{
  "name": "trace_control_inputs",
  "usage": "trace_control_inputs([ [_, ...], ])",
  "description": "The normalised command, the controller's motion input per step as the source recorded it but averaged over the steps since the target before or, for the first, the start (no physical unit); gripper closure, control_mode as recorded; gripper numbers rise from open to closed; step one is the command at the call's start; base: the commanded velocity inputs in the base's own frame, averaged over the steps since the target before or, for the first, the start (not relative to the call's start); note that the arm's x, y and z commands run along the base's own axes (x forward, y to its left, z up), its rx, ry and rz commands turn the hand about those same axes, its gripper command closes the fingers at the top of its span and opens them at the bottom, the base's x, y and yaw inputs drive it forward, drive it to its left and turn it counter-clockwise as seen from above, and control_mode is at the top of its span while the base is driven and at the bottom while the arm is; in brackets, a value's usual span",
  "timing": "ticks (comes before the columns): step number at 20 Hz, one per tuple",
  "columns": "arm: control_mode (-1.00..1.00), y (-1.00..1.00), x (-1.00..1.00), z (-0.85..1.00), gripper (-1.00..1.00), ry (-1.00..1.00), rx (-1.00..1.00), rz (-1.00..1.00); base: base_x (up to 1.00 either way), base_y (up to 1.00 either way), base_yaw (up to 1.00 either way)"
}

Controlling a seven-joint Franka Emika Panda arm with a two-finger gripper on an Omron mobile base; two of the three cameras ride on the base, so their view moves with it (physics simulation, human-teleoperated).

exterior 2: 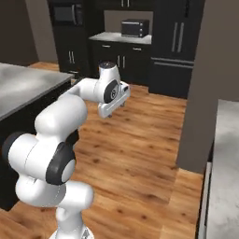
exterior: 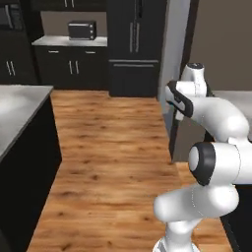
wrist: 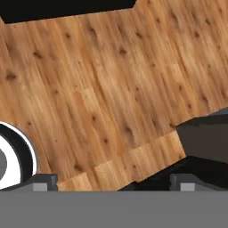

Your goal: Clear the mugs and bowl far away from the sink.

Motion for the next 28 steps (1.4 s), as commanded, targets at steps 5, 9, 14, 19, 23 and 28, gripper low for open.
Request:
trace_control_inputs([
  [5,1.0,0.0,0.0,0.0,-1.0,0.0,0.0,0.0,-0.45,0.64,-0.76],
  [9,1.0,0.0,0.0,0.0,-1.0,0.0,0.0,0.0,0.09,0.99,-0.69],
  [14,1.0,0.0,0.0,0.0,-1.0,0.0,0.0,0.0,0.09,0.94,-0.7],
  [19,1.0,0.0,0.0,0.0,-1.0,0.0,0.0,0.0,0.0,0.59,-0.76],
  [23,1.0,0.0,0.0,0.0,-1.0,0.0,0.0,0.0,0.2,0.56,-0.79],
  [28,1.0,0.0,0.0,0.0,-1.0,0.0,0.0,0.0,0.55,0.87,-0.68],
])
